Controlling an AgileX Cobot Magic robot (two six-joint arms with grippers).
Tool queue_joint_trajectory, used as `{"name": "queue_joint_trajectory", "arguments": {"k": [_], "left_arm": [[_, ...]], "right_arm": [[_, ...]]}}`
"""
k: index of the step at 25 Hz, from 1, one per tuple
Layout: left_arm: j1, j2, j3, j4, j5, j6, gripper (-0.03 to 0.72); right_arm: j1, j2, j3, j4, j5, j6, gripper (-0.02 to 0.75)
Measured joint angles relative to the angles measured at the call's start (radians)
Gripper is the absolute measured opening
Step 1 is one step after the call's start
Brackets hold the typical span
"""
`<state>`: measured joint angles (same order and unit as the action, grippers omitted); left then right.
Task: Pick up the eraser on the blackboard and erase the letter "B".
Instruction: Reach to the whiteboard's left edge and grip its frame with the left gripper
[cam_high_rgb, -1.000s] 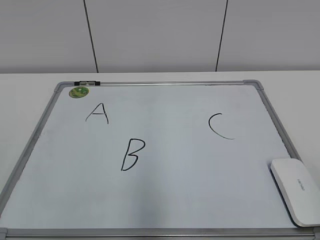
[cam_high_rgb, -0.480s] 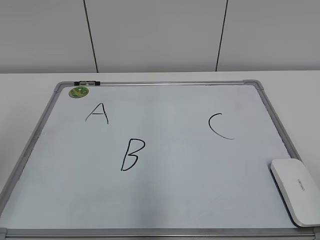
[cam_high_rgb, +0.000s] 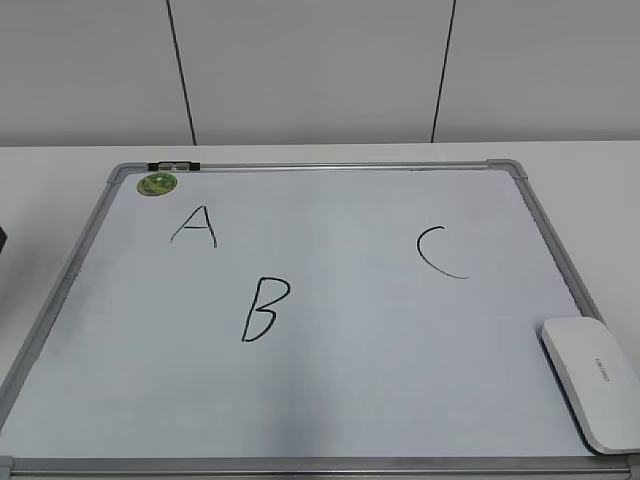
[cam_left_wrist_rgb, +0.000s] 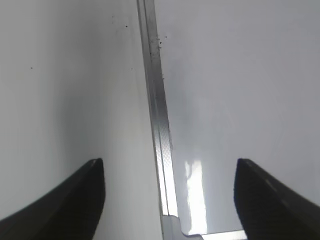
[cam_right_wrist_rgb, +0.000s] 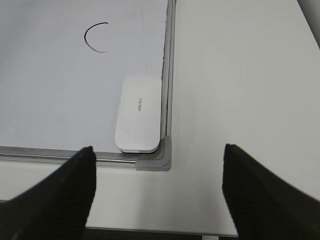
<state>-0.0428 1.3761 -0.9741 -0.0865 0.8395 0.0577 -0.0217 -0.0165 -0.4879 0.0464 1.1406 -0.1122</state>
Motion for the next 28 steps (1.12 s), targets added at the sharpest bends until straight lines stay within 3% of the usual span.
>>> {"name": "queue_joint_trajectory", "arguments": {"k": [6, 14, 19, 28], "left_arm": [[0.0, 0.177, -0.11, -0.048, 0.022, 0.013, 0.576], [0.003, 0.304, -0.165, -0.033, 0.026, 0.028, 0.54], [0.041, 0.383, -0.226, -0.033, 0.04, 0.065, 0.482], [0.093, 0.518, -0.36, -0.102, 0.061, 0.141, 0.461]], "right_arm": [[0.0, 0.0, 0.0, 0.0, 0.0, 0.0, 0.587], [0.0, 0.0, 0.0, 0.0, 0.0, 0.0, 0.587], [0.0, 0.0, 0.0, 0.0, 0.0, 0.0, 0.586], [0.0, 0.0, 0.0, 0.006, 0.0, 0.0, 0.587]]}}
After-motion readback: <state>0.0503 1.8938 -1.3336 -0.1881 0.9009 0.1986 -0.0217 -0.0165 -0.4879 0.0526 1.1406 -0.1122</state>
